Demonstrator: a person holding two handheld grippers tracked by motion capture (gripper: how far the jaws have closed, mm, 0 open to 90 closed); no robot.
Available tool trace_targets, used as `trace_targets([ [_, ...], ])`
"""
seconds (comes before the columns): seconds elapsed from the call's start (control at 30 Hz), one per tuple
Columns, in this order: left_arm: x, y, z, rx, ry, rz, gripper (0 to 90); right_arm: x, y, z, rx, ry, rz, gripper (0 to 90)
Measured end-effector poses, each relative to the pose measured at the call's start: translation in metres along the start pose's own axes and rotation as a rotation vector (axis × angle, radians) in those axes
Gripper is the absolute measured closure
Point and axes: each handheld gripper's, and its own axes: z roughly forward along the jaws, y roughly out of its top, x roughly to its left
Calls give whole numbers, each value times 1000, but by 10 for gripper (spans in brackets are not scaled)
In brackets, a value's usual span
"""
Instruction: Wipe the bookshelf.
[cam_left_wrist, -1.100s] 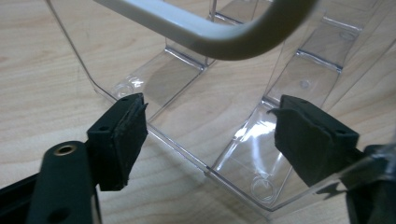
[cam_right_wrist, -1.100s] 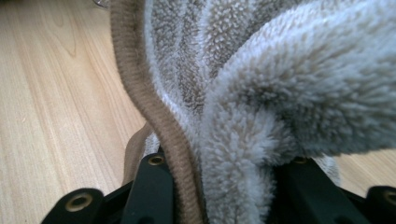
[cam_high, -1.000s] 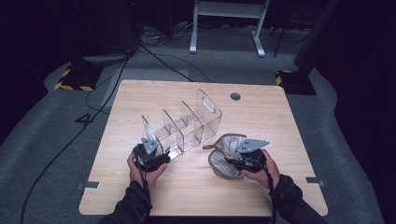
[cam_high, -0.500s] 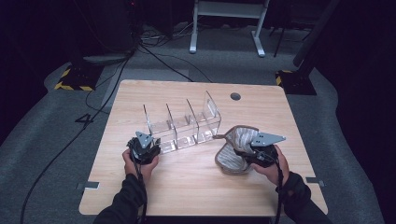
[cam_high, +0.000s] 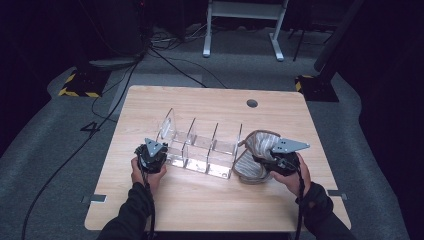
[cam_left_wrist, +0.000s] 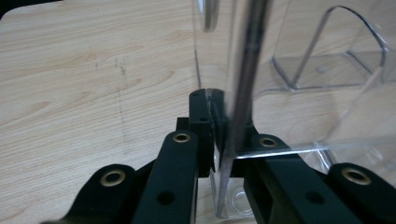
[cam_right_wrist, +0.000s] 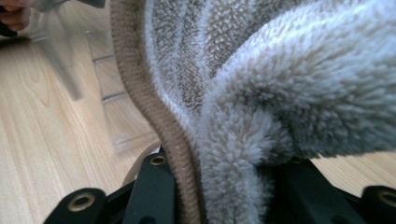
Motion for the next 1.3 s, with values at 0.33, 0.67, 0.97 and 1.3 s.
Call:
trace_targets([
  [0.33, -6, 1, -3, 24, -1, 10, 860, 26, -10, 39, 111, 82, -72, 700],
  [0.67, -7, 1, -4, 32, 0, 19, 861, 46, -25, 47, 149, 243, -142, 699],
  [0.97, -8, 1, -4, 38, -13, 47, 860, 52, 10, -5, -96, 297, -193, 700],
  [1.3, -9, 2, -5, 43, -23, 73, 855, 57, 6, -6, -105, 297, -189, 702],
])
